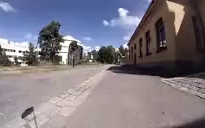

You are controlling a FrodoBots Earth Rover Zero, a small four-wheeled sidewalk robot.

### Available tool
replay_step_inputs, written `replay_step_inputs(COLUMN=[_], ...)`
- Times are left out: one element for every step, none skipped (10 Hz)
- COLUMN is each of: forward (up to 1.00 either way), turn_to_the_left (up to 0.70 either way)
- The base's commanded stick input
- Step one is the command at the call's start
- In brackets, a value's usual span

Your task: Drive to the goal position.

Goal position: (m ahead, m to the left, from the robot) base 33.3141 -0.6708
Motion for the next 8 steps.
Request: replay_step_inputs(forward=[0.85,0.85,0.85,0.85,0.85,0.85,0.85,0.85], turn_to_the_left=[-0.34,-0.34,-0.34,-0.34,-0.34,-0.15,0.0,0.0])
